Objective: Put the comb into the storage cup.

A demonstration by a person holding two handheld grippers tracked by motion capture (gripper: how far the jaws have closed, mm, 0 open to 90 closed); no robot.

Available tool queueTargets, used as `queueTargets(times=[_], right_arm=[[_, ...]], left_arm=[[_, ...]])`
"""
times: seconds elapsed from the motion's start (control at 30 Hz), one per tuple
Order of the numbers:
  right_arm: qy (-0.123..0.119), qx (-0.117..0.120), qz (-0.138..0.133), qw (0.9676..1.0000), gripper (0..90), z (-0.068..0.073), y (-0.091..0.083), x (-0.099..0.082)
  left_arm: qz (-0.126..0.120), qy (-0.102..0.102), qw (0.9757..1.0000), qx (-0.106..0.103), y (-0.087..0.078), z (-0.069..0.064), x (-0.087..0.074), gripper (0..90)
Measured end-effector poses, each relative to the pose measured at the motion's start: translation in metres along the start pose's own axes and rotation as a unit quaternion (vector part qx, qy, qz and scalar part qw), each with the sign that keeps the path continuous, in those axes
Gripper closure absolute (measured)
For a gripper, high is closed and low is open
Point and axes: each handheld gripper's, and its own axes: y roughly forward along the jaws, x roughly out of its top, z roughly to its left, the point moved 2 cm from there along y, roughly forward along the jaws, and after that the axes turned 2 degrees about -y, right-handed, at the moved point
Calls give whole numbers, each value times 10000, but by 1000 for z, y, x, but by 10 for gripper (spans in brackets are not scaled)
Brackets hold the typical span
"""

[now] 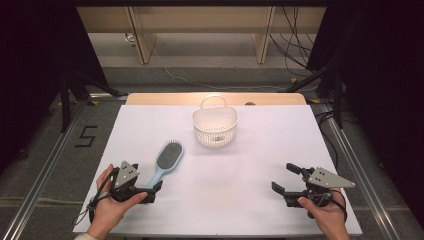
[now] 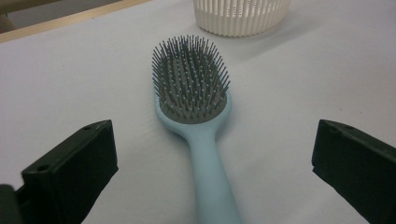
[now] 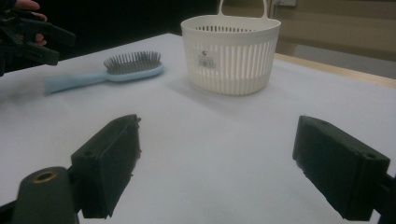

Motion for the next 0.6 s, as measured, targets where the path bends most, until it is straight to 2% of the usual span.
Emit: queueTargets(times=[0.4,0.5,0.57,0.6], right_arm=[[24,-35,-10,10000,156,0,0,0],[22,-36,-11,10000,155,0,0,0],[19,-47,18,10000,156,0,0,0],[23,-49,4,10000,156,0,0,0]], left_arm=[[25,-20,10000,53,1,1,2,8],[1,-31,9999,108,0,1,4,47],[-82,-58,9998,152,-2,2,10,111],[-104,-89,9997,193,-2,1,12,171]])
